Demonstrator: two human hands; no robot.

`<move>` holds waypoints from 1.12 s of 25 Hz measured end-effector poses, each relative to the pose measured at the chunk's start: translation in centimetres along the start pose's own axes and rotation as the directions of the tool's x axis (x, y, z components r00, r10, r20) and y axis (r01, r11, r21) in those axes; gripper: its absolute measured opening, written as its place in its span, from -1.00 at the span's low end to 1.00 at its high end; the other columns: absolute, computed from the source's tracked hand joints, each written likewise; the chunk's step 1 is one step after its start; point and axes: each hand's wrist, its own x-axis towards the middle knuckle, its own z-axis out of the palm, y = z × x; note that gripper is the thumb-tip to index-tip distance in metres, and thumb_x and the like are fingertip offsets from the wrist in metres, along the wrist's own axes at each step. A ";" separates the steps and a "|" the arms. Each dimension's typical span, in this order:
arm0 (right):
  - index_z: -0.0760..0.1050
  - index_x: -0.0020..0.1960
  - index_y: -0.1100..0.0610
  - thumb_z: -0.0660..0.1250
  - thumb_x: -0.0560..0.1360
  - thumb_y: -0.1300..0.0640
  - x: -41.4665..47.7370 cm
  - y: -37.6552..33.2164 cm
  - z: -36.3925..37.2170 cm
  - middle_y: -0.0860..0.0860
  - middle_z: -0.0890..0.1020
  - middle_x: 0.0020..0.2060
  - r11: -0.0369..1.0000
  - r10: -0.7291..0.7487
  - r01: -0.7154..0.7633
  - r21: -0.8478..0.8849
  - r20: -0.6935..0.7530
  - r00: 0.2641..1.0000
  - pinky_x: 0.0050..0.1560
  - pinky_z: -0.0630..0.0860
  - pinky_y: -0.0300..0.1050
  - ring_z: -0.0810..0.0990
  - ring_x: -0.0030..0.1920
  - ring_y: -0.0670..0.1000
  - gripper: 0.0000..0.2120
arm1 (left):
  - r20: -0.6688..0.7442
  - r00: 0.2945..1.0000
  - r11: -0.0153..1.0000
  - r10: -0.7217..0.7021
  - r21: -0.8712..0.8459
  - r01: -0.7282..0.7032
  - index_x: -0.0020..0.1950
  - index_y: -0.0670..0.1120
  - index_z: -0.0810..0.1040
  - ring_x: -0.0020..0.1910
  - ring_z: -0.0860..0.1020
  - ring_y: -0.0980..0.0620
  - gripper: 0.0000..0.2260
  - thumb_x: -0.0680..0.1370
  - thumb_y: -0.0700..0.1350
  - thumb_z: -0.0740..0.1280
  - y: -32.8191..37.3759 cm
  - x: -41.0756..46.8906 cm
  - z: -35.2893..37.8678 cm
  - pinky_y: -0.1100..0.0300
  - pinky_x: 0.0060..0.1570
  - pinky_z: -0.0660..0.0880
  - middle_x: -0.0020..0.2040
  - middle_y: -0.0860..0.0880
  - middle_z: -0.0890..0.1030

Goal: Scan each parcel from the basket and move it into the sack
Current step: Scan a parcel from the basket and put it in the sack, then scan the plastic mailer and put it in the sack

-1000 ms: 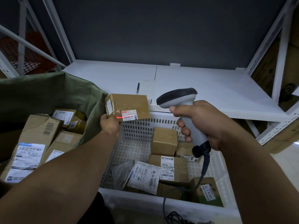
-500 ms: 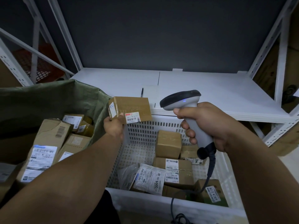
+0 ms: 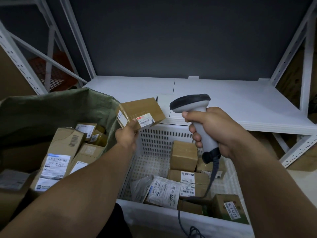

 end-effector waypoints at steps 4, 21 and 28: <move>0.50 -0.10 0.23 0.43 0.54 0.19 1.9 0.0 2.4 0.09 0.51 -0.39 0.998 -0.066 0.066 0.012 -0.011 0.998 -0.43 0.44 -0.11 0.45 -0.47 0.02 -0.86 | 0.070 0.996 0.987 -0.048 -0.149 0.058 0.21 -0.10 0.57 0.01 0.73 -0.05 -0.74 0.59 -0.01 0.43 1.2 -2.4 1.2 0.08 0.00 0.68 0.09 -0.13 0.72; 0.51 -0.06 0.23 0.39 0.51 0.32 5.6 1.0 9.1 0.09 0.54 -0.35 0.995 -0.102 0.104 -0.010 0.103 0.989 -0.42 0.47 -0.11 0.47 -0.45 0.02 -0.93 | -0.277 0.961 0.916 0.007 -0.383 -0.117 0.46 -0.06 0.36 0.08 0.68 -0.04 -0.39 0.51 0.09 0.52 7.0 -0.2 -4.4 0.10 -0.03 0.69 0.24 -0.10 0.61; 0.51 -0.06 0.24 0.40 0.51 0.31 5.9 1.4 9.1 0.10 0.53 -0.34 0.996 -0.086 0.087 -0.010 0.092 0.992 -0.42 0.47 -0.11 0.46 -0.45 0.01 -0.93 | -0.414 0.910 0.966 -0.023 -0.243 -0.085 0.20 -0.17 0.45 -0.19 0.64 -0.04 -0.71 0.55 -0.11 0.44 6.9 0.9 -4.3 0.17 -0.36 0.64 0.13 -0.14 0.57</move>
